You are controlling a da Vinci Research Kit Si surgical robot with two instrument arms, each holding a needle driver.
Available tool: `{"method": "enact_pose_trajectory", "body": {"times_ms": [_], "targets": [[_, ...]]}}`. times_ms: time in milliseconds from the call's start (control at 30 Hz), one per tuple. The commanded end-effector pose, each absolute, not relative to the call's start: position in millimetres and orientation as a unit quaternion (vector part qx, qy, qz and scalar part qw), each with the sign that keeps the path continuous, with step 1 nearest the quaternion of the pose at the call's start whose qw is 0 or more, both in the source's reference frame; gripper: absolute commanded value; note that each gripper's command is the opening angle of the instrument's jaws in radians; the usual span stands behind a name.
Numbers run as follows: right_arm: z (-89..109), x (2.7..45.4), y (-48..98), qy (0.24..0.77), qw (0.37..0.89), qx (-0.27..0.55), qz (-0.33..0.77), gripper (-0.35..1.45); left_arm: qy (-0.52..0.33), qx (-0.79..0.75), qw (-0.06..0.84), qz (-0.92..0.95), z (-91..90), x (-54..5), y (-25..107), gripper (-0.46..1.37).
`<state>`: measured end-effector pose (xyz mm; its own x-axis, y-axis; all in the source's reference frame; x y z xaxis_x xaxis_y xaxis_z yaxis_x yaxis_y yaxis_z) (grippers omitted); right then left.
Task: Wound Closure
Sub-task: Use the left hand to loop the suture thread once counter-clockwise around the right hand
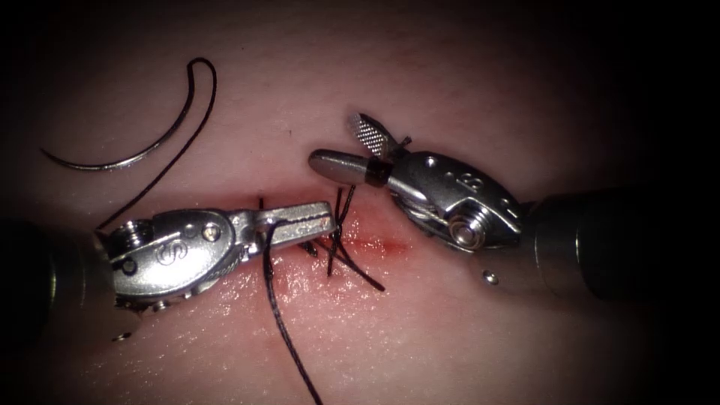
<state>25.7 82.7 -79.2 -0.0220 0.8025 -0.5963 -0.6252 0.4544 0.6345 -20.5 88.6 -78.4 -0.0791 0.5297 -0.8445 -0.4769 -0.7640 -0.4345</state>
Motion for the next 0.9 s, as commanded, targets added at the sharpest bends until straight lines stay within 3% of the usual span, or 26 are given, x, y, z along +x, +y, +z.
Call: {"method": "enact_pose_trajectory", "body": {"times_ms": [33, 100, 133, 900], "targets": [[-79.2, 25.8, 82.7, 0.499, 0.695, 0.099, 0.508, 0.65, -0.029, -0.588, 0.339, 0.734, -78.4, -20.6, 88.7, -0.35], [-79.0, 25.9, 82.3, 0.506, 0.695, 0.113, 0.498, -0.22, -0.036, -0.591, 0.334, 0.734, -78.4, -20.7, 88.9, -0.35], [-79.0, 25.9, 82.2, 0.508, 0.697, 0.121, 0.492, -0.35, -0.038, -0.593, 0.328, 0.734, -78.4, -20.8, 89.0, -0.35], [-79.0, 26.0, 80.4, 0.544, 0.697, 0.206, 0.418, -0.35, -0.087, -0.604, 0.322, 0.724, -76.9, -21.3, 94.4, -0.35]]}}
